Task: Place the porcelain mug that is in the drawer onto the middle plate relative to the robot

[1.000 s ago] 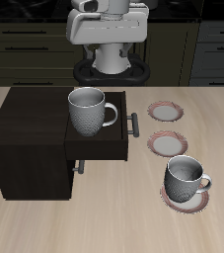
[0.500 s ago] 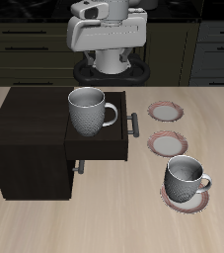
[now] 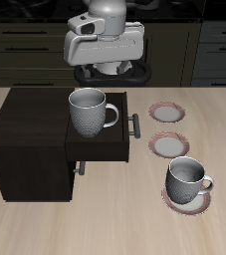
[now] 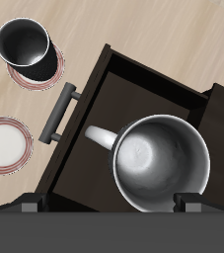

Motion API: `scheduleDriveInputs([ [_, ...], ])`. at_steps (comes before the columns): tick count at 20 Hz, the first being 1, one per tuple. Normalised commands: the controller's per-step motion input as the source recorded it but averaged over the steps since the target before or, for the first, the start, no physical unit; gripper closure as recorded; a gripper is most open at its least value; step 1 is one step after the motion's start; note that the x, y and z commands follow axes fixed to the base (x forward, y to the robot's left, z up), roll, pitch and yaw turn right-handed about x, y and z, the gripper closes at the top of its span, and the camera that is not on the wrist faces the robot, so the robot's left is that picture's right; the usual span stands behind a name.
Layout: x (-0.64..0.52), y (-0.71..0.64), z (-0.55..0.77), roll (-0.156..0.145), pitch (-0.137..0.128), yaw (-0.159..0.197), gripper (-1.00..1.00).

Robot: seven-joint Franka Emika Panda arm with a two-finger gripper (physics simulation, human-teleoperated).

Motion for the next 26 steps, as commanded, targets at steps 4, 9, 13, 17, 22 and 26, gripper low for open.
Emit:
scheduleDriveInputs([
  [4,0.05,-0.01,-0.24,-0.006,0.026,-0.011,-1.0],
  [9,0.09,-0.12,-0.35,-0.006,0.046,-0.036,-1.0],
  [13,-0.03,-0.09,-0.21,-0.001,0.02,-0.034,-1.0],
  [17,-0.09,0.06,-0.26,0.037,0.042,-0.032,-1.0],
  [22,-0.08,-0.03,-0.1,0.021,0.012,-0.024,1.0],
  [26,-0.04,-0.1,-0.02,-0.008,0.005,-0.017,1.0],
])
